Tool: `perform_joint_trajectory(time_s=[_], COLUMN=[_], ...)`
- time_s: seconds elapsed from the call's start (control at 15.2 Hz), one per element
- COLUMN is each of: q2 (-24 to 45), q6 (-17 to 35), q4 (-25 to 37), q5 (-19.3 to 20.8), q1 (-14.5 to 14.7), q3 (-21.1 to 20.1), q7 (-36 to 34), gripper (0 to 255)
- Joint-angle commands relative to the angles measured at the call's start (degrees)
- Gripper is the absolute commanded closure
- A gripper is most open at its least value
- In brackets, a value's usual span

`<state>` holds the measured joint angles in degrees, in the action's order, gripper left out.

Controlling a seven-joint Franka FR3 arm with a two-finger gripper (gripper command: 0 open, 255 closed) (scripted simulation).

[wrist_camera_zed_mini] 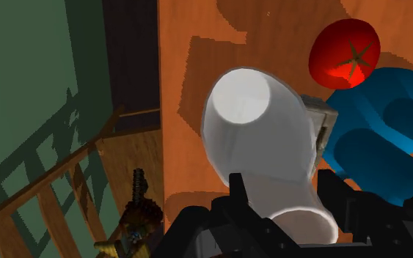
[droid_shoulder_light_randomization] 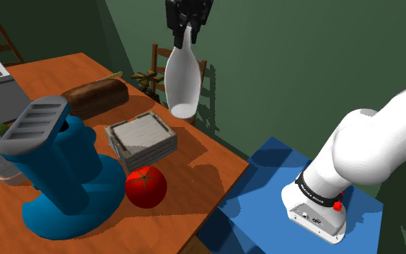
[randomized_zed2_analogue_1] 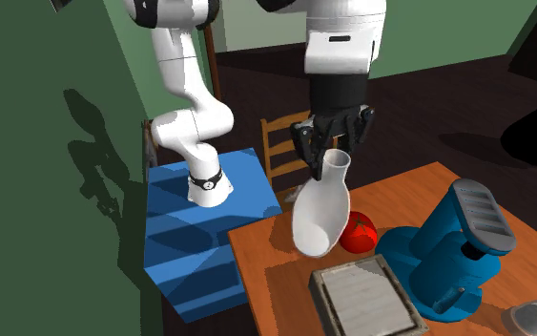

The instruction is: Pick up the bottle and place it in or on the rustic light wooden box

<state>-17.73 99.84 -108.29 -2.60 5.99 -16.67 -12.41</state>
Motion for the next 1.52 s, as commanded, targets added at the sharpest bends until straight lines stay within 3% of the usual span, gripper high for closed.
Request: perform_joint_trajectory(time_s=[0.0,0.4,0.66,1.45], q2=[4.7,20.5,34.7,28.4], q6=[-1.0,-8.4,-17.3,-4.6], q4=[5.6,27.6,49.5,31.0], q5=[1.2,7.1,13.7,10.7], q1=[0.0,1.8,6.5,3.8], q3=[-1.5,-5.3,-7.1,-6.5], q7=[-2.0,-7.5,-10.7,-10.5], gripper=[255,255,255,255])
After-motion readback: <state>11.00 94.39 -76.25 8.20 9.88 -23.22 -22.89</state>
